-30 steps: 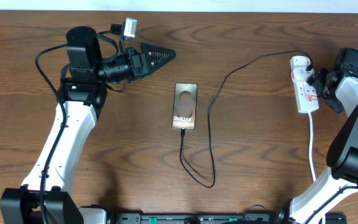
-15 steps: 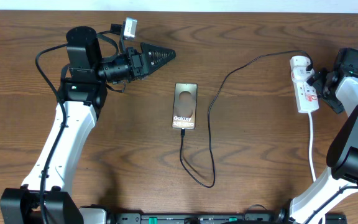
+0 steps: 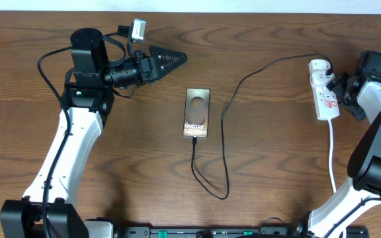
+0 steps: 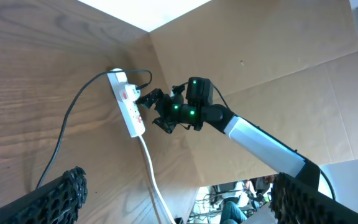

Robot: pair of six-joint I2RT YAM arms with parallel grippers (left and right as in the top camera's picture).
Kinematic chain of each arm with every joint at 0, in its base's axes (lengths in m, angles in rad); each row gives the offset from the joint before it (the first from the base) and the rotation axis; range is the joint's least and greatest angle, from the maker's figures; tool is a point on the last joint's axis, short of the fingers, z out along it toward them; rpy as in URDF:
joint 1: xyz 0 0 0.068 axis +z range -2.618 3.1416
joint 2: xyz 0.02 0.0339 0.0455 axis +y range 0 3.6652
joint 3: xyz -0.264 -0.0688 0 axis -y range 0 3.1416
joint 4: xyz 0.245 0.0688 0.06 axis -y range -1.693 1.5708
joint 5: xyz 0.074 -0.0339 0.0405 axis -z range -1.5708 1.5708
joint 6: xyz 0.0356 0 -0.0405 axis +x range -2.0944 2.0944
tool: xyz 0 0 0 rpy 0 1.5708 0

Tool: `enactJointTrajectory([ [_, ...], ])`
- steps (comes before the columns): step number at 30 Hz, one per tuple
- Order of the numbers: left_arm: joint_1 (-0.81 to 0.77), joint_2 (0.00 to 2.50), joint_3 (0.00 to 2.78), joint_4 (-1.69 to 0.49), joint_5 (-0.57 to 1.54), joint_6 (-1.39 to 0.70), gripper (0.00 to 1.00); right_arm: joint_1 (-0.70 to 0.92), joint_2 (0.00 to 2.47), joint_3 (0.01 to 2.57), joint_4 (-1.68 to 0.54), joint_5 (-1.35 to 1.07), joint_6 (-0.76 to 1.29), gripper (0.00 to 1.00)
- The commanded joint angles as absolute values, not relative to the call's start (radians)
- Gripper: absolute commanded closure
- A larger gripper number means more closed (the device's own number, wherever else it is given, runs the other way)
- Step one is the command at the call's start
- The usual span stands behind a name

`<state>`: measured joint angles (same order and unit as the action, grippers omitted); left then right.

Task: Plug charger to phone and switch on socket

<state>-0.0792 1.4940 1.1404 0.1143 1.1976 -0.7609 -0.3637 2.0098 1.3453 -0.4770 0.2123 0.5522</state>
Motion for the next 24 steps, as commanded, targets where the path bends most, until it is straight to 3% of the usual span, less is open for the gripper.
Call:
enactJointTrajectory([
  [1, -0.076, 1.478, 1.149, 0.118, 1.199, -0.752, 0.05, -0.367, 2.032, 1.333, -0.470, 0.214, 0.569, 0.01],
  [24, -0.076, 1.478, 1.149, 0.118, 1.199, -0.752, 0.05, -0.392, 2.027, 1.332, -0.475, 0.199, 0.562, 0.01],
])
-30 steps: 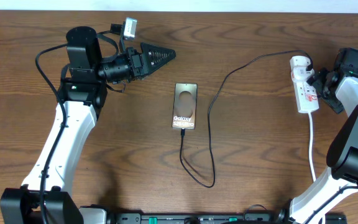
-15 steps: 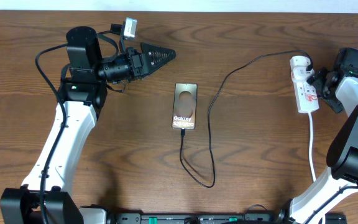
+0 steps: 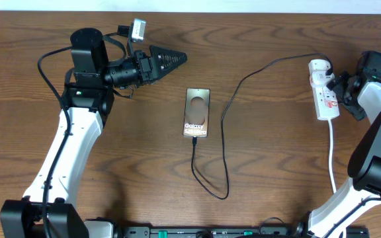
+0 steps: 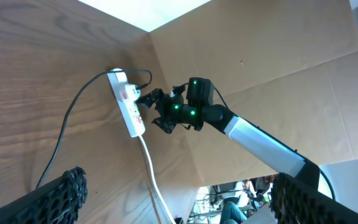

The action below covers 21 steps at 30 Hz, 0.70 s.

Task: Plug charger to phone and switch on socket

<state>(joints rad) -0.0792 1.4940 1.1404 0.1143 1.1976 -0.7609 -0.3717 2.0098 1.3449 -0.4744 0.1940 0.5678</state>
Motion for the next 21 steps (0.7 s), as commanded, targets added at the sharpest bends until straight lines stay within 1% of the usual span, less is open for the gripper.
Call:
enactJointTrajectory([
  [1, -0.076, 1.478, 1.149, 0.118, 1.200, -0.752, 0.05, -0.397, 2.027, 1.332, -0.474, 0.201, 0.545, 0.01],
  [4, -0.076, 1.478, 1.149, 0.118, 1.199, -0.752, 0.05, -0.412, 2.027, 1.332, -0.470, 0.203, 0.526, 0.01],
  [9, -0.076, 1.478, 1.149, 0.118, 1.199, -0.752, 0.05, -0.427, 2.027, 1.332, -0.471, 0.130, 0.526, 0.01],
  [21, -0.076, 1.478, 1.149, 0.118, 1.199, -0.752, 0.05, -0.424, 2.032, 1.332, -0.479, 0.057, 0.527, 0.01],
])
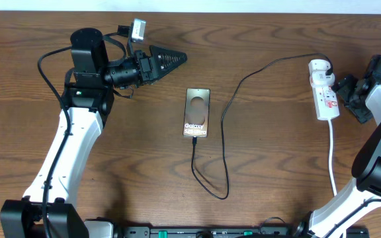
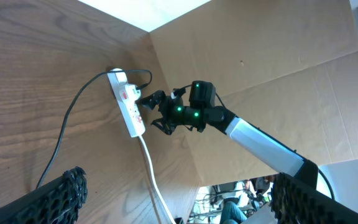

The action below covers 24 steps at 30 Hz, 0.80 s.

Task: Plug charger to phone and switch on socket

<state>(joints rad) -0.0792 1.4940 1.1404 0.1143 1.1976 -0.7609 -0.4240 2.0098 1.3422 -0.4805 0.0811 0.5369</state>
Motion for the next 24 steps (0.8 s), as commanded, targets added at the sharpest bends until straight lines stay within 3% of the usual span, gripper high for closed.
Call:
enactJointTrajectory([
  [1, -0.076, 1.478, 1.149, 0.118, 1.199, -0.752, 0.05, -0.424, 2.032, 1.332, -0.479, 0.055, 0.527, 0.01],
  [24, -0.076, 1.478, 1.149, 0.118, 1.199, -0.752, 0.05, -0.423, 2.108, 1.332, -0.504, -0.132, 0.546, 0.01],
])
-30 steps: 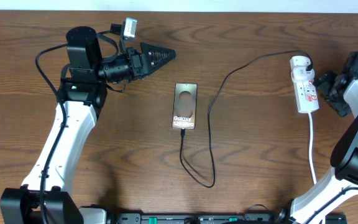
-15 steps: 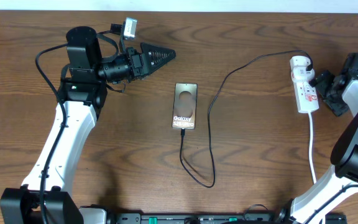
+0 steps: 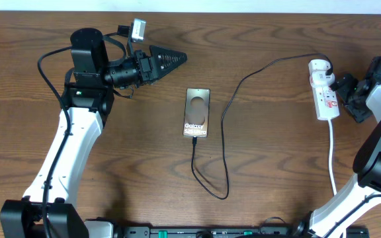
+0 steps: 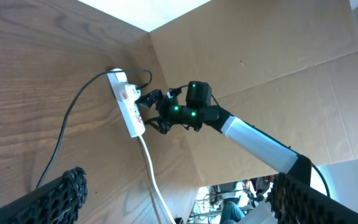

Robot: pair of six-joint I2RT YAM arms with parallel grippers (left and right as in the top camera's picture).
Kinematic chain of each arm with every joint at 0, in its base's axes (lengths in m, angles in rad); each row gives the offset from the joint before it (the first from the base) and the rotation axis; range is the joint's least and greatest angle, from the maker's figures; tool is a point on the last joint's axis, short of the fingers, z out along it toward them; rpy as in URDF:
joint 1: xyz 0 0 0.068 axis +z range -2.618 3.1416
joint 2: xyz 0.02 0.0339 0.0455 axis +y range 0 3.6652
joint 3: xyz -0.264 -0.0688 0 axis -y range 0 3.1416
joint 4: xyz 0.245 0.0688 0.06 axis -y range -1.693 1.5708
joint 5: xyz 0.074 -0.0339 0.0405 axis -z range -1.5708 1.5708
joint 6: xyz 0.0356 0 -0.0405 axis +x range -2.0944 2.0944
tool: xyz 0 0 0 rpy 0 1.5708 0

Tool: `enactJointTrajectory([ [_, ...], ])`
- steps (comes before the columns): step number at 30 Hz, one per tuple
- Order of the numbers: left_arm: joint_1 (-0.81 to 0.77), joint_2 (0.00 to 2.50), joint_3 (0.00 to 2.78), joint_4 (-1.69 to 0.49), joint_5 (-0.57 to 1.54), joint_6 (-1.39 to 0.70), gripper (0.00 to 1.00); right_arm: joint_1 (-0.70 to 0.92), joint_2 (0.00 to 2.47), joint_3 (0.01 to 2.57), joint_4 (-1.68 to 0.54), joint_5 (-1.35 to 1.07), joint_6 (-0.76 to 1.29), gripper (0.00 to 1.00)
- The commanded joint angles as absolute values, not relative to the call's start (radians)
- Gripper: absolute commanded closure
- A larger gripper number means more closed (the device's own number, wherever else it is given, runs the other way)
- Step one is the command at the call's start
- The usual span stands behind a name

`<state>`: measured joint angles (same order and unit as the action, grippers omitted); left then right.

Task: Plug charger to phone and switch on socket

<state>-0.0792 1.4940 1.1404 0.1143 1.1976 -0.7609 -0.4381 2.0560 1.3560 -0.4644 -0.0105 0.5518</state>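
Observation:
The phone (image 3: 197,113) lies face down in the middle of the table, with the black charger cable (image 3: 225,125) plugged into its near end. From there the cable loops up to the white socket strip (image 3: 323,89), which carries red switches (image 4: 129,93). My right gripper (image 3: 344,92) stands just right of the strip, its two fingers (image 4: 148,97) apart and pointing at it. Off the table at the far left, my left gripper (image 3: 180,58) is open and holds nothing; its mesh fingertips (image 4: 64,193) frame the left wrist view.
The strip's white mains lead (image 3: 333,155) runs down the right side toward the near edge. Brown cardboard walls (image 4: 278,56) stand behind the right arm. The cable loop (image 3: 220,193) lies near the table's front.
My right gripper has tilted slightly beside the strip and stays just right of it. Phone, cable, strip and left arm have not moved.
At the two oldest moments my right gripper was against the strip's right edge by the red switches. By 0.8 s ago it had drawn back a little to the right, and it remains there. The phone stayed plugged in and the left arm still.

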Motion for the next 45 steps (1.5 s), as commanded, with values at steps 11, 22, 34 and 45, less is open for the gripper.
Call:
enactJointTrajectory([
  [11, -0.076, 1.478, 1.149, 0.118, 1.199, -0.752, 0.05, -0.423, 2.108, 1.332, -0.540, -0.167, 0.546, 0.01],
  [22, -0.076, 1.478, 1.149, 0.118, 1.199, -0.752, 0.05, -0.423, 2.108, 1.332, -0.578, -0.163, 0.546, 0.01],
  [34, -0.076, 1.478, 1.149, 0.118, 1.199, -0.752, 0.05, -0.447, 2.092, 1.343, -0.588, -0.147, 0.491, 0.01],
  [45, -0.076, 1.478, 1.149, 0.118, 1.199, -0.752, 0.05, -0.528, 1.951, 1.359, -0.674, -0.250, 0.377, 0.01],
])
